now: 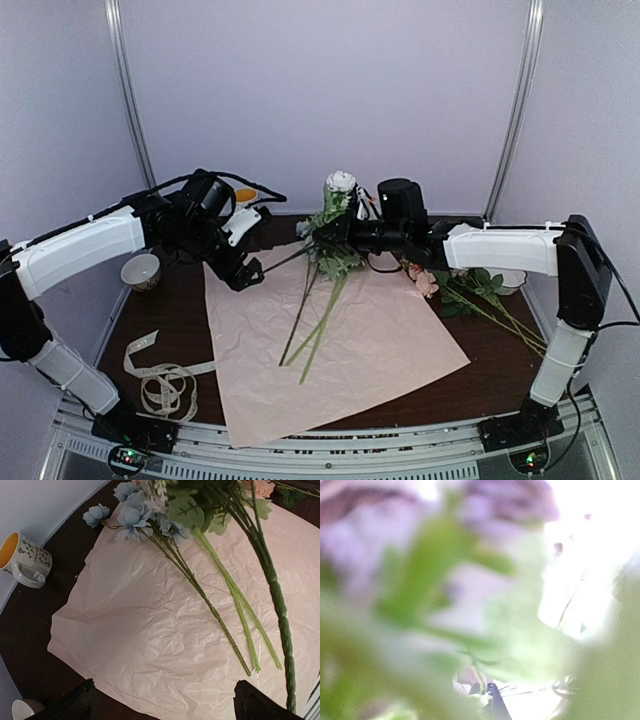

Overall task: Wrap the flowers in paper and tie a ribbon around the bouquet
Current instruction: Place the fake flower on the flattened wrapping paper, then pick up the fake flower from the corner of the board.

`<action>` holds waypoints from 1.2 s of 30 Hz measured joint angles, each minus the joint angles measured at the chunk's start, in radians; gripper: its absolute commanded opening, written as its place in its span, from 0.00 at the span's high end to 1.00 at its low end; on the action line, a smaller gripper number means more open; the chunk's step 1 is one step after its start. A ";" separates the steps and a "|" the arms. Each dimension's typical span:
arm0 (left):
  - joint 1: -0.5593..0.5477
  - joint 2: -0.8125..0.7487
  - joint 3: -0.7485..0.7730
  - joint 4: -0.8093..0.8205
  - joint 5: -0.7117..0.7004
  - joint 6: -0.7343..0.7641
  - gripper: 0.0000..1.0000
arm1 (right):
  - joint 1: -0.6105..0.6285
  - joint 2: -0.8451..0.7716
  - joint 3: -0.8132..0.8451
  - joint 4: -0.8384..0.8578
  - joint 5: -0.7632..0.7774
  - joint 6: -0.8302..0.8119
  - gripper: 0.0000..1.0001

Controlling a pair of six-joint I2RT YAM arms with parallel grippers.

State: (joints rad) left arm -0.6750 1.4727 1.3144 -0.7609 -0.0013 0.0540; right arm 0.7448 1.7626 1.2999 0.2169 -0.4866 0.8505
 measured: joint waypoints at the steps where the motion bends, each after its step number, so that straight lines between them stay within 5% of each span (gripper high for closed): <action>1: 0.000 0.000 0.000 0.000 -0.002 0.000 0.02 | 0.000 0.018 0.003 -0.009 -0.008 0.026 1.00; 4: 0.000 0.000 0.000 0.000 -0.002 0.000 0.02 | -0.001 0.060 0.020 -0.105 -0.017 0.037 1.00; 11: 0.000 0.000 0.000 -0.001 -0.002 0.000 0.02 | -0.013 0.125 0.237 -0.551 0.034 -0.230 0.98; 15: 0.000 0.000 0.000 0.000 -0.003 0.000 0.02 | -0.027 0.122 0.206 -0.574 0.038 -0.239 0.81; 18: 0.000 0.002 0.000 0.000 -0.003 0.000 0.02 | -0.032 0.126 0.179 -0.592 0.041 -0.246 0.53; 23: 0.000 0.006 0.000 -0.001 -0.003 0.000 0.02 | -0.034 0.170 0.420 -0.910 0.165 -0.480 0.42; 29: 0.000 0.008 0.000 -0.002 -0.003 0.001 0.02 | -0.090 -0.019 0.409 -1.175 0.495 -0.792 0.42; 36: 0.000 0.008 0.000 -0.005 -0.003 0.001 0.02 | -0.465 -0.147 0.105 -1.289 0.650 -0.964 0.50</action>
State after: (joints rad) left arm -0.6750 1.4803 1.3144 -0.7654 -0.0040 0.0551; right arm 0.2802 1.6157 1.4048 -1.0718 0.1638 -0.1131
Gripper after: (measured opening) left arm 0.976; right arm 0.532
